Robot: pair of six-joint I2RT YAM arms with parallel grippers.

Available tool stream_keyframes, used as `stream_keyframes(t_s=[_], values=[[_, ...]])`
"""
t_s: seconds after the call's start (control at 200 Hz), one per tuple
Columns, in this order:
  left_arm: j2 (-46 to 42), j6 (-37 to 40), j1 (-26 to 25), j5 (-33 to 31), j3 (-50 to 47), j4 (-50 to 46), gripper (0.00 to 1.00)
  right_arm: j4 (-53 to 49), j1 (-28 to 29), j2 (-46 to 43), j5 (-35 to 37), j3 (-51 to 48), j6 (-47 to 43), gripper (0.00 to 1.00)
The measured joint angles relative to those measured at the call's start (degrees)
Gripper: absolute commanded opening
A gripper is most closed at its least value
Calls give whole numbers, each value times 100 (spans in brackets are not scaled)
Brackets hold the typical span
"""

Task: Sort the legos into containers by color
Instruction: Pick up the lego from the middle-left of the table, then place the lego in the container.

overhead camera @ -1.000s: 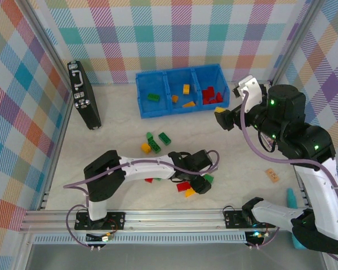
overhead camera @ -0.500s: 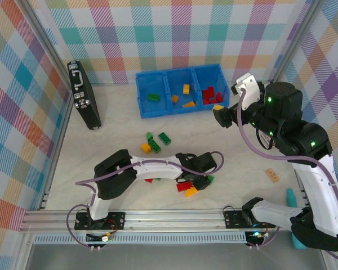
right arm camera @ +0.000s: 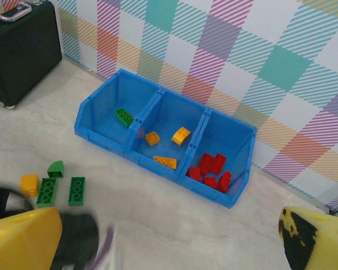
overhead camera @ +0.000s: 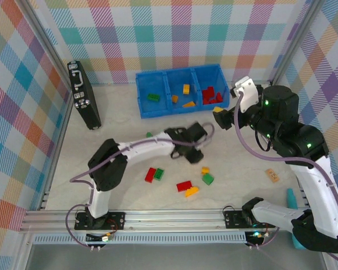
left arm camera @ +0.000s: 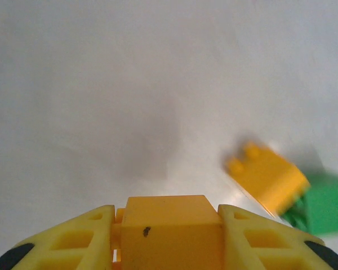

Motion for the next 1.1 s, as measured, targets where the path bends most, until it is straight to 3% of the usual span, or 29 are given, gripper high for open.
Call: stream_keyframes(t_s=[0.22,0.525,0.645,1.1], values=[[295,470,1154,-557,1816,527,34,83,-2,-251,101,-352,87,99],[2743,328,1440,-1370,4044,1001,34,105,0,-378,201,-1513,837,99],[3283,164,1574,-1486,4238,1056,35,31,-2,-302,140,-1884,1386,99],[3580,-87,1961,-1657,4553,1532,39,79,-2,-96,-575,-3364,2964,99]])
